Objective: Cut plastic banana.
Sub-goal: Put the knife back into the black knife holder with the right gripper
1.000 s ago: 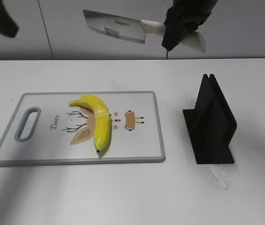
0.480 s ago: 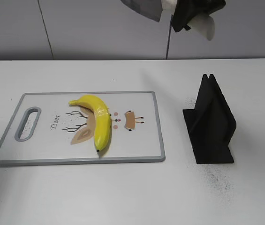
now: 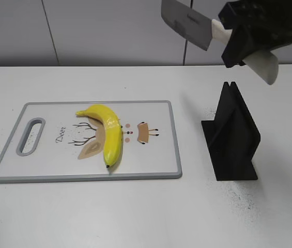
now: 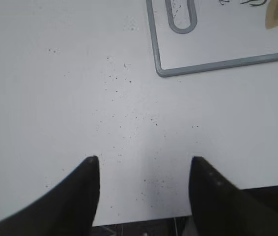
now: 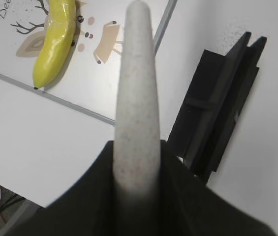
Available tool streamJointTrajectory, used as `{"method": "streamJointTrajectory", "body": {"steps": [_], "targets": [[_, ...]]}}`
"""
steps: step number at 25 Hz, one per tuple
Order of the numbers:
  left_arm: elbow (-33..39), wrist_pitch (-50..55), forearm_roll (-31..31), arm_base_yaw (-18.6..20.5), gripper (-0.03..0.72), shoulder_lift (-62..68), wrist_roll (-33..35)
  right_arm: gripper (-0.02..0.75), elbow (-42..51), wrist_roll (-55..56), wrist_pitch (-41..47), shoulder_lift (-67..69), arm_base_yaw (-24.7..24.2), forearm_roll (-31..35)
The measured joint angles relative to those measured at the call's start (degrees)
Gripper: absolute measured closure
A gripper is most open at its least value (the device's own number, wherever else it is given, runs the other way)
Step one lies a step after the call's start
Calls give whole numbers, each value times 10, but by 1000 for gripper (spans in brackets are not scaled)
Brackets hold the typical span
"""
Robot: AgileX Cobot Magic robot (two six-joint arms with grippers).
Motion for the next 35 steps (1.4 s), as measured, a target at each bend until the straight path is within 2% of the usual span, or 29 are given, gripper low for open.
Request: {"method": "streamJointTrajectory", "body": {"steps": [5, 10, 15, 22, 29, 35], "targets": [[56, 1, 0, 0, 137, -143, 0, 577, 78, 37, -32, -59, 0, -33], [87, 2, 0, 0, 139, -268, -4, 577, 135, 93, -50, -101, 0, -83], [109, 13, 0, 0, 141, -355, -16, 577, 186, 131, -65, -136, 0, -97], [113, 17, 9, -3, 145, -386, -32, 577, 246, 176, -86, -172, 0, -99], [155, -19, 26, -66, 147, -386, -72, 578, 276, 208, -102, -178, 0, -99], [160, -31, 54, -72, 179, -386, -105, 578, 276, 229, -126, -177, 0, -99]]}}
